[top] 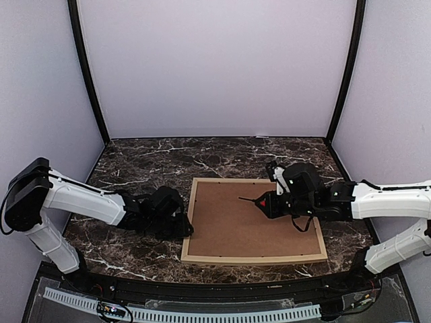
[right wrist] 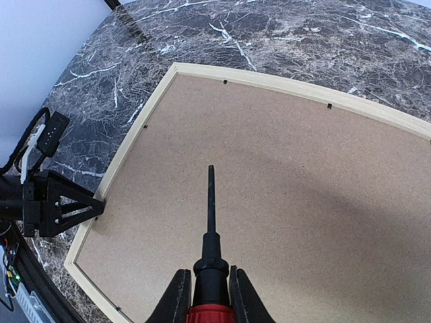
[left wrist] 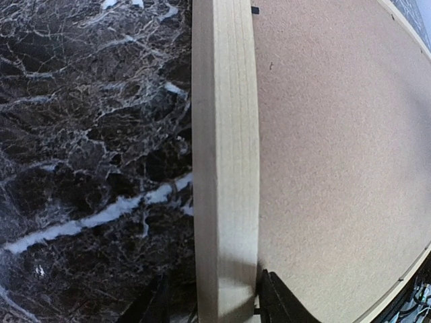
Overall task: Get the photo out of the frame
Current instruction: Rotate the photo frame at the center of the board, then hold the photo frame at the center of the board.
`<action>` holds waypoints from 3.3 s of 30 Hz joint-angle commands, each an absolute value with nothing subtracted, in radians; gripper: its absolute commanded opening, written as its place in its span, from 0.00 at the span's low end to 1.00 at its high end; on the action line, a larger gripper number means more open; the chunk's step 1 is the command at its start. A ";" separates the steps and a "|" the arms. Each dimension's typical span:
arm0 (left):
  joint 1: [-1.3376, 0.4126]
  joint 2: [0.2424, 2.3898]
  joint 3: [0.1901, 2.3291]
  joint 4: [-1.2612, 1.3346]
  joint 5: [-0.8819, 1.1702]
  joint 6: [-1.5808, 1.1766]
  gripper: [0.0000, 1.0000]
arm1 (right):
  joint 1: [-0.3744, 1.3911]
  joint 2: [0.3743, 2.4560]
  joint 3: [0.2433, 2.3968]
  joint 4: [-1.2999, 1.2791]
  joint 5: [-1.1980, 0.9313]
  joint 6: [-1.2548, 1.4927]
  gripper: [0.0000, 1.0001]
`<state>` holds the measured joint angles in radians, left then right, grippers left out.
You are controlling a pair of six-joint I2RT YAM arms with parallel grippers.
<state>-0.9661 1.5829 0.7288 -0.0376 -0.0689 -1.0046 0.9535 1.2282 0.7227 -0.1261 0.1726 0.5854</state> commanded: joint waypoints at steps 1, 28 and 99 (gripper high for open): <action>-0.983 1.595 0.760 -0.199 -0.036 -0.933 0.48 | 0.948 1.209 0.750 -0.114 0.175 0.598 0.00; -0.868 1.240 0.494 0.074 0.210 -0.656 0.41 | 1.109 1.305 0.787 -0.042 0.080 0.645 0.00; -0.732 1.569 0.496 0.403 0.503 -0.645 0.16 | 1.209 1.676 0.982 -0.010 -0.003 0.633 0.00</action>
